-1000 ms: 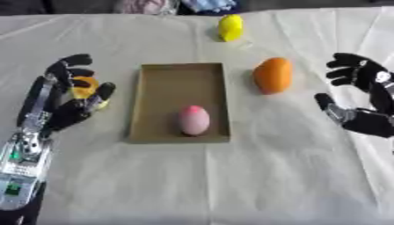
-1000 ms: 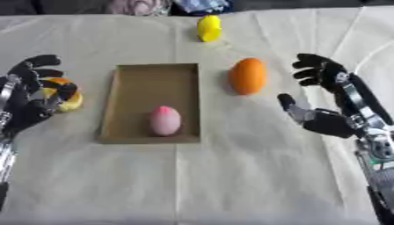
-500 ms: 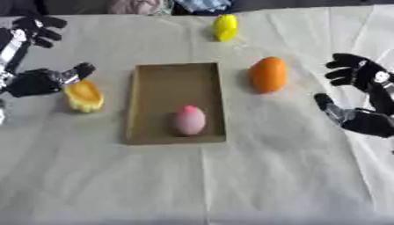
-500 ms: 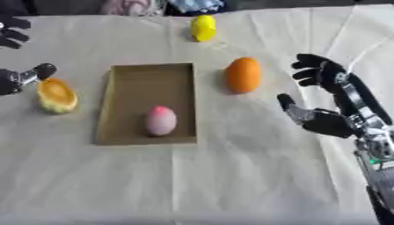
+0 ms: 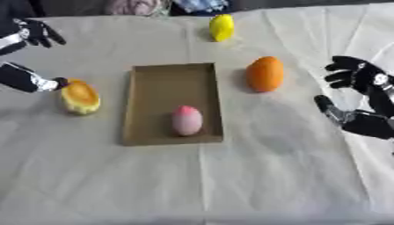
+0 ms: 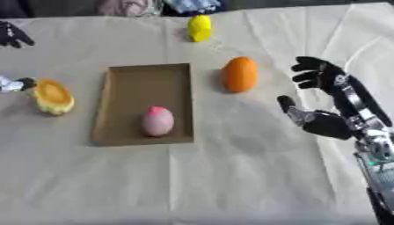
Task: Pick up objects on the table and place them in the box.
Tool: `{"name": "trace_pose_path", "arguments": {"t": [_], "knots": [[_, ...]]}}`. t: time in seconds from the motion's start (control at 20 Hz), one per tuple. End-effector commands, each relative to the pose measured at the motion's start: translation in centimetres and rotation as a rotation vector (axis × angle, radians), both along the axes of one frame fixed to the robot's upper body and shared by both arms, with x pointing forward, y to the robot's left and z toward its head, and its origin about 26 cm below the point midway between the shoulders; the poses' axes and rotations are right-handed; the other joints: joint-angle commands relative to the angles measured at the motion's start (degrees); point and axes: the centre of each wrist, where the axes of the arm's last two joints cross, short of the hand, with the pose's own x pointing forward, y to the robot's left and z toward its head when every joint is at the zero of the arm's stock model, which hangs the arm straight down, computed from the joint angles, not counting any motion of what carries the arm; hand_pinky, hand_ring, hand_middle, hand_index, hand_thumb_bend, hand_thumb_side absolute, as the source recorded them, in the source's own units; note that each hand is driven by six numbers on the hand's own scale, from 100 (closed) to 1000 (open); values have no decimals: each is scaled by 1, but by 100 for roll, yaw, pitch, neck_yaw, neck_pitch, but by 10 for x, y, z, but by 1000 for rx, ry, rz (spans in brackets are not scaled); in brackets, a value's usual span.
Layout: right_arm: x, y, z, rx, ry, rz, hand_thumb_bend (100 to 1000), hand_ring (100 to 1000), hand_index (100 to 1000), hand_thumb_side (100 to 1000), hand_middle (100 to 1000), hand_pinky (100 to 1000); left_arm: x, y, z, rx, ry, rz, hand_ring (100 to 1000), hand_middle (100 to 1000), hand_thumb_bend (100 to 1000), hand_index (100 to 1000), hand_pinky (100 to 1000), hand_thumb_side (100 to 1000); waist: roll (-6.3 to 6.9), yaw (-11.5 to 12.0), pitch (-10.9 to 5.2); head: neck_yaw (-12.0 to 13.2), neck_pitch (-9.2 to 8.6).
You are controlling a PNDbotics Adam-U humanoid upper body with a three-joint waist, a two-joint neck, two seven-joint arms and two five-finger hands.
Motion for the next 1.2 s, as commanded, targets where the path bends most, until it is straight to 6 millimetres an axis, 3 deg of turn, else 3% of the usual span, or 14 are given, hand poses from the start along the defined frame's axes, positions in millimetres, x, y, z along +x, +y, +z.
{"name": "trace_pose_path", "arguments": {"t": [0.05, 0.3, 0.65, 0.85, 1.05, 1.2], "knots": [[0, -4, 8, -20, -16, 11, 310, 766, 901, 242, 773, 742, 3, 3, 10, 97, 22, -8, 769, 785, 388, 818, 821, 157, 70, -6, -176, 14, 28], [1, -5, 7, -14, -12, 14, 283, 765, 901, 249, 769, 741, 10, -11, 2, 157, 58, -59, 774, 790, 397, 826, 826, 157, 62, -9, -170, 23, 28], [1, -5, 6, -14, -5, 12, 244, 764, 900, 258, 768, 740, 13, -13, -8, 209, 161, -90, 810, 832, 447, 854, 848, 186, 62, -6, -156, 18, 28], [2, -4, 5, -14, -3, 17, 240, 763, 900, 260, 768, 739, 13, -15, -11, 257, 134, -74, 835, 865, 490, 881, 862, 221, 56, 6, -155, 10, 28], [2, -4, 4, -15, 3, 19, 234, 761, 900, 263, 766, 739, 15, -19, -20, 273, 80, -83, 818, 858, 439, 883, 848, 182, 42, 11, -154, 14, 28], [2, -4, 4, -14, 5, 19, 230, 761, 900, 264, 765, 739, 16, -23, -26, 298, 42, -97, 759, 796, 346, 824, 791, 108, 38, 15, -156, 18, 28]]}}
